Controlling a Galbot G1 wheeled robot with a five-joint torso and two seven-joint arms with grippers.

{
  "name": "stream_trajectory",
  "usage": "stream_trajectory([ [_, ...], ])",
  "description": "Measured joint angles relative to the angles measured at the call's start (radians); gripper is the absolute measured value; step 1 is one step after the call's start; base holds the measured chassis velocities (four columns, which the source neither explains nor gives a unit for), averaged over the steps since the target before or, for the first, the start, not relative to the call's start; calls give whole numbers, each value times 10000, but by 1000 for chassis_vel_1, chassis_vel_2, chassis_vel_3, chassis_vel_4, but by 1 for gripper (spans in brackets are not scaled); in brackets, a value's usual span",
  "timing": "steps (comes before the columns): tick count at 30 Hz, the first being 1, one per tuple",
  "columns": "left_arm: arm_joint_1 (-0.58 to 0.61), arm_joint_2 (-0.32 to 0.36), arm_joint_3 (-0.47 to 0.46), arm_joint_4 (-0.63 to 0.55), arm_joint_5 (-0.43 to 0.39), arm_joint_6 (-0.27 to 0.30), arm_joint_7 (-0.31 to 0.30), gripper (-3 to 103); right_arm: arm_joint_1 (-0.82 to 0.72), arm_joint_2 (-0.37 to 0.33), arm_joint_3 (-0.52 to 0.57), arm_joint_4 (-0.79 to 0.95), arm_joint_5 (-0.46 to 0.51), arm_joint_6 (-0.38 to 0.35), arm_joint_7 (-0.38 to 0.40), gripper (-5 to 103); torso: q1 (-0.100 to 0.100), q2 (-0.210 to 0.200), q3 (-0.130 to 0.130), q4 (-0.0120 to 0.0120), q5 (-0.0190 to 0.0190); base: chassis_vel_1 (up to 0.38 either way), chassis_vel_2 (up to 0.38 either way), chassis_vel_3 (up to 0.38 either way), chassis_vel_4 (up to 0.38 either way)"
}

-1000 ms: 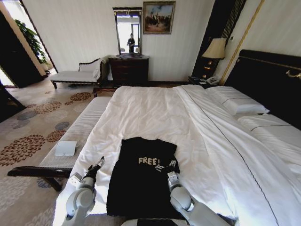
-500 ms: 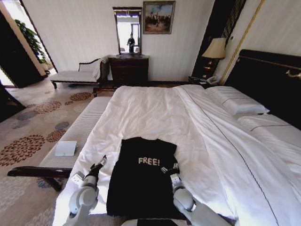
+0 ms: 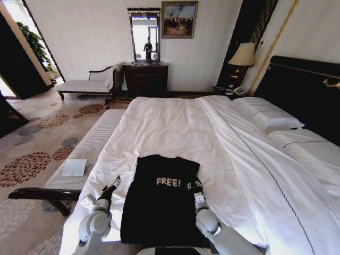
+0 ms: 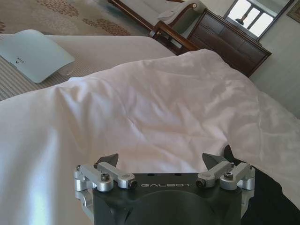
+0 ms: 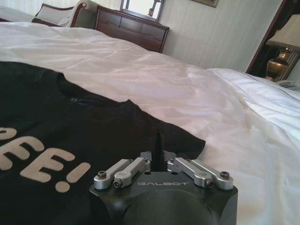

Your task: Fold the clothes on the bed.

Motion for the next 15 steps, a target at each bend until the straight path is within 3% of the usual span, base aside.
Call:
stream_trajectory([
  [5,50,-66,38,-5,85,-15,5,100,-117,-66,257,196,34,50,-14,1,0,0,0,0,-1,0,0,0,0],
  [15,155,-148,94,-57,186,-36,35,100,-264,-228,895,523,307,143,-51,0,0,0,0,0,1,0,0,0,0],
])
